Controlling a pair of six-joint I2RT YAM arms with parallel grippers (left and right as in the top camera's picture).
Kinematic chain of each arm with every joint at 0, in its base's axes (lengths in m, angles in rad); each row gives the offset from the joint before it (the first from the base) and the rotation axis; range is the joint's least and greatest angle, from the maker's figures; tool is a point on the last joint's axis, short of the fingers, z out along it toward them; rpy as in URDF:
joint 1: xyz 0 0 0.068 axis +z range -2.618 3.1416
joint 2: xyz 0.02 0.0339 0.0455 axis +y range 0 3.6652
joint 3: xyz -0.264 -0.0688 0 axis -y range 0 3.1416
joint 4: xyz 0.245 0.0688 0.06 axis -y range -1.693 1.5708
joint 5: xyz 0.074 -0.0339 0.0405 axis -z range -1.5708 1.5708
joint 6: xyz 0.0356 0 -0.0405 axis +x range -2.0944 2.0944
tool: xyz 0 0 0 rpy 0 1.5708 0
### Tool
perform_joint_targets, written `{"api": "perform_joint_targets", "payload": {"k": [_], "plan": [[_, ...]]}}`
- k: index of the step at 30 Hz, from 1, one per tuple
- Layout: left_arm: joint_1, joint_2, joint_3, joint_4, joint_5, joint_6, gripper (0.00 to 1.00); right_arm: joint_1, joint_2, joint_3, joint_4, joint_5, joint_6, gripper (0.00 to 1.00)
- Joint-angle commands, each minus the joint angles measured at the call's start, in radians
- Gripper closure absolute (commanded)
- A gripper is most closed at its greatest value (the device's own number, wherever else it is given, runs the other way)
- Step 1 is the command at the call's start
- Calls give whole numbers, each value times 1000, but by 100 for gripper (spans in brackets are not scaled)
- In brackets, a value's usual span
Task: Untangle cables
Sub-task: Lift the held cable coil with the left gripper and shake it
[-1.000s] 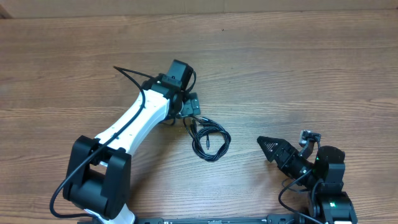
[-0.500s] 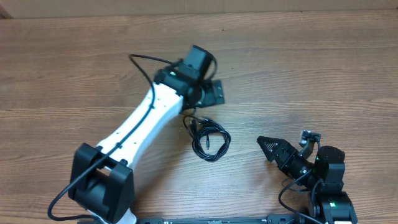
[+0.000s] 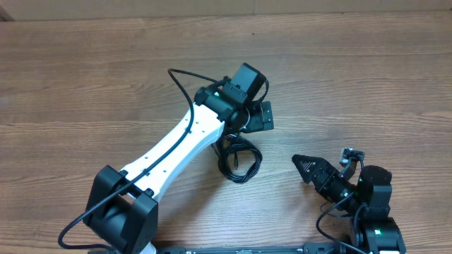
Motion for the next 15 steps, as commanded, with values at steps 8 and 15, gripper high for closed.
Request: {"api": "perform_joint_targets", "payload": {"k": [8, 15], "plan": [[-21, 62, -30, 6, -4, -277, 10, -2, -1, 26, 2, 10, -8, 0], [-22, 149, -50, 6, 3, -493, 16, -2, -1, 26, 2, 10, -8, 0]]}}
